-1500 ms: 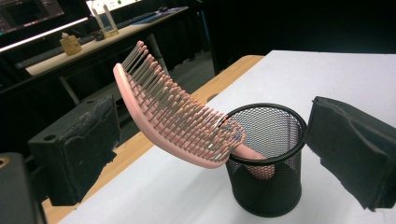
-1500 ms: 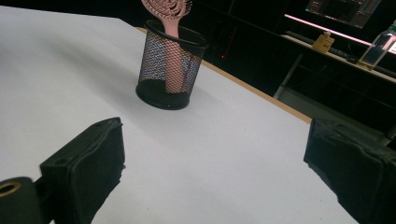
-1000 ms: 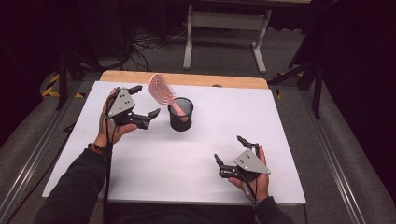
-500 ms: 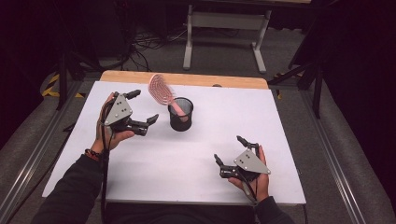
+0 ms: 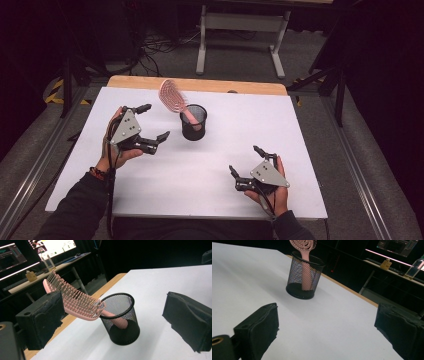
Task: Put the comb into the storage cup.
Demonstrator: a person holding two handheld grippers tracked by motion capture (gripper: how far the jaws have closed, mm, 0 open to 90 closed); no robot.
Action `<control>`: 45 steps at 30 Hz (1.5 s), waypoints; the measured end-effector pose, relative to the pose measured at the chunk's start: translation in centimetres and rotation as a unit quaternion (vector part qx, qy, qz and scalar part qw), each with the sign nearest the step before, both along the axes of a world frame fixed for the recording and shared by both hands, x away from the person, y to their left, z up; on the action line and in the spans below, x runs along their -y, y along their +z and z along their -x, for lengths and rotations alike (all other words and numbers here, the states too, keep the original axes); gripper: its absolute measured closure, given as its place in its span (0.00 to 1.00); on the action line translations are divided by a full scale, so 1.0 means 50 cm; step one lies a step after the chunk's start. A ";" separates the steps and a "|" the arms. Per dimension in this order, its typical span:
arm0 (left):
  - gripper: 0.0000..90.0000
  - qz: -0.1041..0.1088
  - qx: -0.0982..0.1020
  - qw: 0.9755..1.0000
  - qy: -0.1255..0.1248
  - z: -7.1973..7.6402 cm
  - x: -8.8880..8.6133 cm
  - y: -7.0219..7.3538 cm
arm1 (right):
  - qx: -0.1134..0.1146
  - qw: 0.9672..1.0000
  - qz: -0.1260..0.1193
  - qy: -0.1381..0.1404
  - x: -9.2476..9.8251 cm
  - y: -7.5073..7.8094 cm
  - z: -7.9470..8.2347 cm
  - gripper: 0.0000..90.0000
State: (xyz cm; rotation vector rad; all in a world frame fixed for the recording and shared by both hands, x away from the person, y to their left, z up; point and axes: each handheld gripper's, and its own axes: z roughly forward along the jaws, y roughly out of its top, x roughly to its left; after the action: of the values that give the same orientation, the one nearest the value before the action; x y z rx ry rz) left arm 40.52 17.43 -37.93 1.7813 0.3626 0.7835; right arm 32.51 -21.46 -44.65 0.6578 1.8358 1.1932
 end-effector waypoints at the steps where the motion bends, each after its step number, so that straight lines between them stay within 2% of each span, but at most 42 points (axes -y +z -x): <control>1: 0.05 0.000 0.001 1.000 -0.001 0.002 0.000 -0.001 | 0.000 1.000 0.000 -0.001 0.000 0.000 0.000 0.06; 6: 0.05 -0.002 0.001 1.000 -0.010 0.012 0.003 -0.007 | 0.002 1.000 0.002 -0.003 0.002 0.002 0.000 0.06; 18: 0.05 -0.025 0.001 0.999 -0.030 0.038 0.024 -0.029 | 0.004 1.000 0.004 -0.002 0.002 0.002 0.002 0.06; 29: 0.05 -0.038 0.004 0.998 -0.042 0.068 0.025 -0.046 | 0.007 1.000 0.007 -0.001 0.002 0.005 0.005 0.07; 35: 0.05 -0.047 0.012 0.998 -0.044 0.083 0.026 -0.057 | 0.008 1.000 0.005 0.001 0.001 0.005 0.005 0.07; 38: 0.04 -0.046 0.011 0.998 -0.049 0.088 0.022 -0.060 | 0.009 1.000 0.005 0.001 0.001 0.006 0.005 0.07; 45: 0.05 -0.041 -0.012 0.998 -0.042 0.091 0.010 -0.080 | 0.012 1.000 0.003 0.001 0.007 0.009 0.004 0.07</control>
State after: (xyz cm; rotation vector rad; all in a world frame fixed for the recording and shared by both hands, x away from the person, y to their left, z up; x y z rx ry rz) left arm 35.97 16.93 -41.95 1.8712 0.2730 0.7270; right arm 32.31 -21.79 -44.18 0.6354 1.8209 1.1909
